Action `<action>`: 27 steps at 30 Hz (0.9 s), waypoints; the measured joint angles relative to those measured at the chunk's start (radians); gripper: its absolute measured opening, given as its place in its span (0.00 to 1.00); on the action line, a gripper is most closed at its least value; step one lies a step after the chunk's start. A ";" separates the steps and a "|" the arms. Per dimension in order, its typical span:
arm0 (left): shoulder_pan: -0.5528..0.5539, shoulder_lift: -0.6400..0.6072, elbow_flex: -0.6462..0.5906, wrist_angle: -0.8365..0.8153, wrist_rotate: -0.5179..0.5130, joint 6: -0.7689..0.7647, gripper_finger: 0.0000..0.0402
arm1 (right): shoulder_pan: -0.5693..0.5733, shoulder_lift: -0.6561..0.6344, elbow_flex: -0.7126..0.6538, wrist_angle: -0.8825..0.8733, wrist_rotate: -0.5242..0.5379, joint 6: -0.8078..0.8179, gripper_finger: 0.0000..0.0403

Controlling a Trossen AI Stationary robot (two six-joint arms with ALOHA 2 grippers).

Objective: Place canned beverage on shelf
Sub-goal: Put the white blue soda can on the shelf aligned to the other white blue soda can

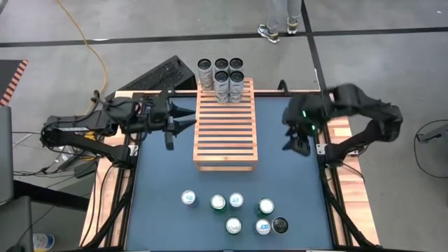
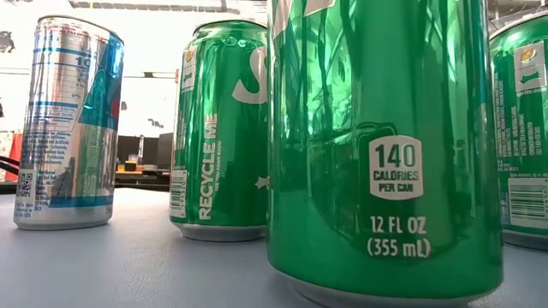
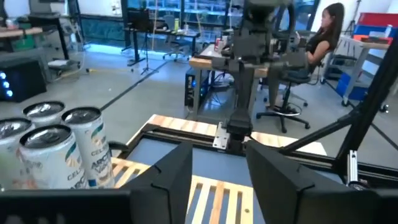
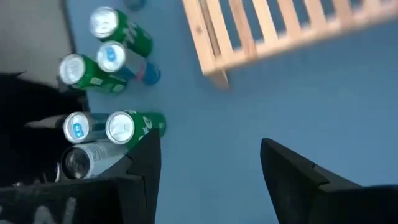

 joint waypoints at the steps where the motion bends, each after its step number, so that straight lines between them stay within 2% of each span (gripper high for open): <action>1: -0.005 -0.001 0.000 0.001 0.000 0.010 0.36 | 0.055 -0.011 -0.020 0.002 0.034 0.084 0.55; 4: -0.013 -0.004 0.000 -0.006 0.001 0.023 0.39 | 0.203 -0.033 -0.083 0.034 0.100 0.320 0.55; 7: -0.024 -0.010 0.000 -0.039 0.004 0.014 0.41 | 0.330 -0.037 -0.138 0.101 0.106 0.492 0.55; 13: -0.049 -0.033 0.000 -0.163 0.012 -0.026 0.42 | 0.510 0.031 -0.209 0.203 0.186 0.628 0.55; 16: -0.052 -0.034 0.000 -0.176 0.040 -0.027 0.42 | 0.573 0.093 -0.211 0.251 0.186 0.657 0.57; 23: -0.052 -0.033 0.000 -0.200 0.124 0.005 0.42 | 0.643 0.208 -0.211 0.398 0.105 0.729 0.75; 27: -0.052 -0.033 0.000 -0.198 0.153 0.015 0.42 | 0.662 0.245 -0.210 0.399 0.073 0.795 0.88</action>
